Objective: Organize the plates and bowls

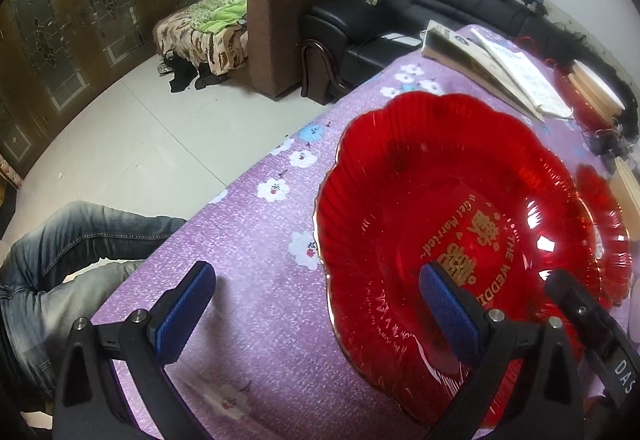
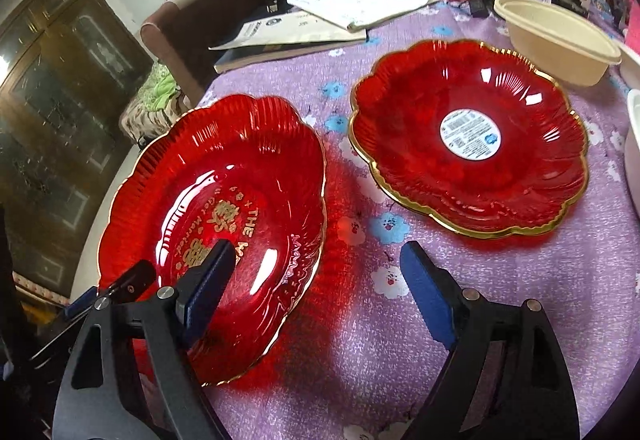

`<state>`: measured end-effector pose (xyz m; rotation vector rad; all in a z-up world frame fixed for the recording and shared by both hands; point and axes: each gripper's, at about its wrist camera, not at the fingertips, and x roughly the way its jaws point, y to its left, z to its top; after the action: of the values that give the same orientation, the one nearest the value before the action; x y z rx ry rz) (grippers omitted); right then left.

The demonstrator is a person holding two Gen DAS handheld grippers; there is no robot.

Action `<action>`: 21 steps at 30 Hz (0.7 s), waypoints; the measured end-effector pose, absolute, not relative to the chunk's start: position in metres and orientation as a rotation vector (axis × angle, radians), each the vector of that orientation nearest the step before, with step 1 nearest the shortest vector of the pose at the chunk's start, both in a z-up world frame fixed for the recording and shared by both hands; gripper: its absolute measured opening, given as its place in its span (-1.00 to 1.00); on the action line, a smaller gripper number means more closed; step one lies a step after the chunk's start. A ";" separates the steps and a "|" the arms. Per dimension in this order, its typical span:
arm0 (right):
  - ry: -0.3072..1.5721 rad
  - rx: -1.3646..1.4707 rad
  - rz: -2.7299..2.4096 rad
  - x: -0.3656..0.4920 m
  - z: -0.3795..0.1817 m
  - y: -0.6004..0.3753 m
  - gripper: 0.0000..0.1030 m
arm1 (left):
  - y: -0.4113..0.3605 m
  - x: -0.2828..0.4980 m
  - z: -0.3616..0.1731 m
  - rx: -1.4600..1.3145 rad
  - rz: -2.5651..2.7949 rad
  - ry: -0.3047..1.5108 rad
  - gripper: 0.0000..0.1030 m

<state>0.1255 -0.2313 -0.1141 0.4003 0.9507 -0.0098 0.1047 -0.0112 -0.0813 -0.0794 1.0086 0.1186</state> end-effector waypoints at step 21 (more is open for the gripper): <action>0.890 0.333 -0.008 0.130 -0.116 -0.226 -0.70 | -0.027 0.107 -0.088 -0.011 0.157 0.997 0.97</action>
<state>0.1304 -0.2261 -0.1161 0.3327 0.8900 -0.0076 0.1071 -0.0267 -0.0880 -0.0109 0.9973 0.1569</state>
